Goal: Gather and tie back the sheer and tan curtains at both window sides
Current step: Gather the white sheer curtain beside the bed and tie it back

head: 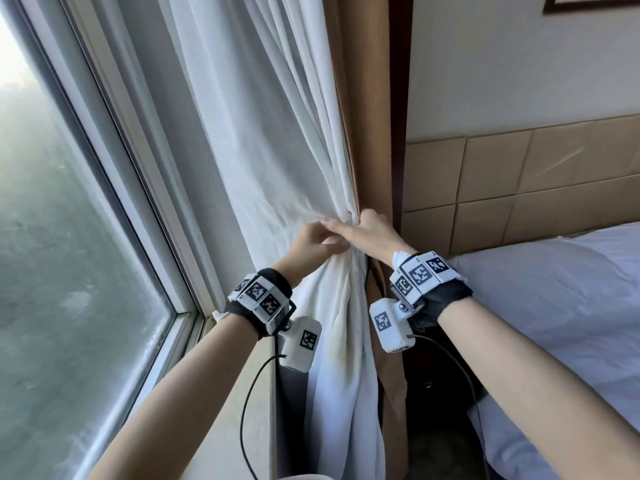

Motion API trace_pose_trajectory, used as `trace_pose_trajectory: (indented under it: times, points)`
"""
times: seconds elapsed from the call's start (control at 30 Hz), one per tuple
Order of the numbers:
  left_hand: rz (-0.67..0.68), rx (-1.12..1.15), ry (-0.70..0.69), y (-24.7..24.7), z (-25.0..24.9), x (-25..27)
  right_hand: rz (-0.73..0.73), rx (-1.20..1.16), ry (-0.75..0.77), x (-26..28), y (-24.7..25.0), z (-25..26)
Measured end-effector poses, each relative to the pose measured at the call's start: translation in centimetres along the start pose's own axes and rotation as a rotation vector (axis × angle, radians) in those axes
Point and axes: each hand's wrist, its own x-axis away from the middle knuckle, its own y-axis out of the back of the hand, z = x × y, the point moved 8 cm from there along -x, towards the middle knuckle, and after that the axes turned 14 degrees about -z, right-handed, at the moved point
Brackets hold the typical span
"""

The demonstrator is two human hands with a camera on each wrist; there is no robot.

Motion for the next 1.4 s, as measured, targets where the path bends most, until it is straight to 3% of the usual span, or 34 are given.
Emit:
trace_pose_trajectory:
  times: [0.1, 0.3, 0.37, 0.53, 0.67, 0.77, 0.93, 1.17, 1.4]
  points:
    - [0.121, 0.004, 0.021, -0.1, 0.7, 0.4, -0.141, 0.074, 0.033, -1.0, 0.4, 0.3]
    - [-0.332, 0.130, 0.160, 6.8, 3.4, -1.9, -0.144, 0.183, 0.180, -1.9, 0.4, 0.5]
    - [-0.389, 0.100, 0.230, 8.6, 5.2, -2.9, -0.136, 0.141, 0.178, -2.2, 0.7, 0.1]
    - [-0.179, 0.125, 0.357, 7.8, 6.6, -4.7, -0.117, 0.067, 0.165, -2.8, 1.4, -0.4]
    - [-0.203, 0.135, 0.289, 5.5, 5.2, -6.3, -0.081, 0.000, 0.121, -3.0, 0.7, -0.6]
    - [-0.120, 0.218, 0.296, 3.3, 5.9, -6.8, -0.072, -0.013, 0.120, -2.7, 0.4, -0.6]
    - [-0.337, 0.256, 0.240, 4.3, 5.7, -7.3, -0.099, -0.022, 0.105, -3.1, 0.6, -1.1]
    - [-0.498, 0.086, 0.144, 6.7, 5.3, -6.4, -0.127, 0.004, 0.096, -3.4, 0.7, -1.4]
    - [-0.634, -0.329, -0.120, 10.4, 2.1, -2.3, -0.216, 0.179, 0.139, -3.2, 0.9, -0.5]
